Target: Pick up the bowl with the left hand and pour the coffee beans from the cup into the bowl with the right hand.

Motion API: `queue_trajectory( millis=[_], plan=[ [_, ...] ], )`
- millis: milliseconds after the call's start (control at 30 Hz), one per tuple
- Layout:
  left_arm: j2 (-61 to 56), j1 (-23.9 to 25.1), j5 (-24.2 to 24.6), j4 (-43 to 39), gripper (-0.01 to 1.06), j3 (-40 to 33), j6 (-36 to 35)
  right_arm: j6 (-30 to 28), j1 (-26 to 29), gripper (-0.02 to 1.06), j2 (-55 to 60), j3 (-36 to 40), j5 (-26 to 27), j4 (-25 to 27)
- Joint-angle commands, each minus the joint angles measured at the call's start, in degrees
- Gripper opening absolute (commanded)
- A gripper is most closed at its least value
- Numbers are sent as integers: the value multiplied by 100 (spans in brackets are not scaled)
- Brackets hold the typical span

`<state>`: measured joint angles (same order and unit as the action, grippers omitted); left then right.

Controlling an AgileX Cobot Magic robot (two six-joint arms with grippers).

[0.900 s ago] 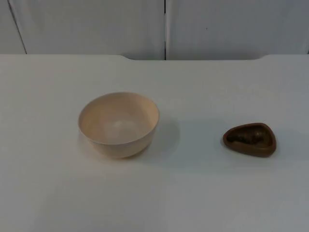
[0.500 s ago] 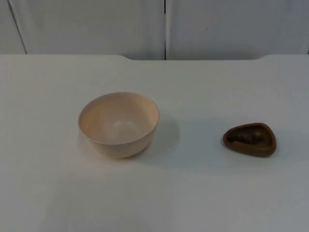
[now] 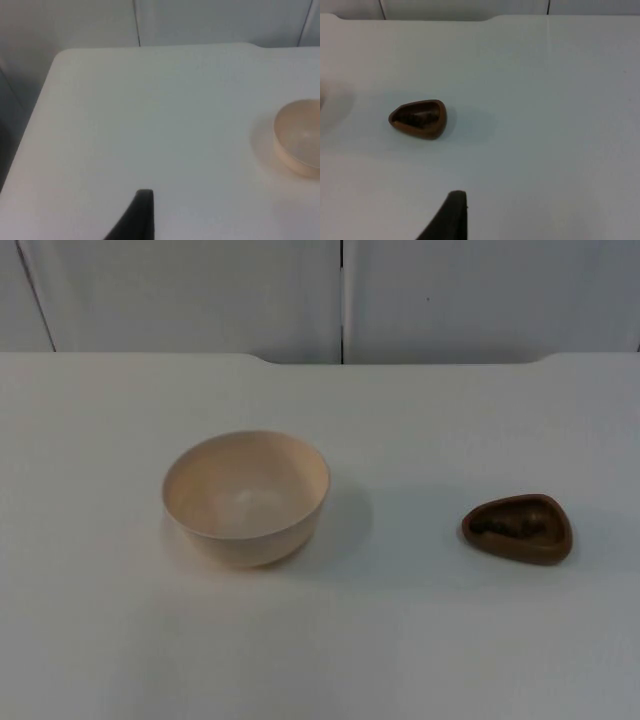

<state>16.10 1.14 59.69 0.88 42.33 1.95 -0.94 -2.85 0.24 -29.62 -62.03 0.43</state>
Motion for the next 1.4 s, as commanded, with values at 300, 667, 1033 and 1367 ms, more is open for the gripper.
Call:
queue_trajectory(
  millis=[300,667,1033,1367],
  plan=[
    [858,21,-344,343,105,36,-79,1,39,105,-24,5,27,12],
    [2399,21,-812,505,105,175,47,1,39,105,-24,5,27,12],
    [3883,21,-990,1677,105,1028,1081,1,39,105,-24,5,27,12],
    [4748,21,-1075,2018,105,1568,1428,1,39,105,-24,5,27,-1]
  ],
)
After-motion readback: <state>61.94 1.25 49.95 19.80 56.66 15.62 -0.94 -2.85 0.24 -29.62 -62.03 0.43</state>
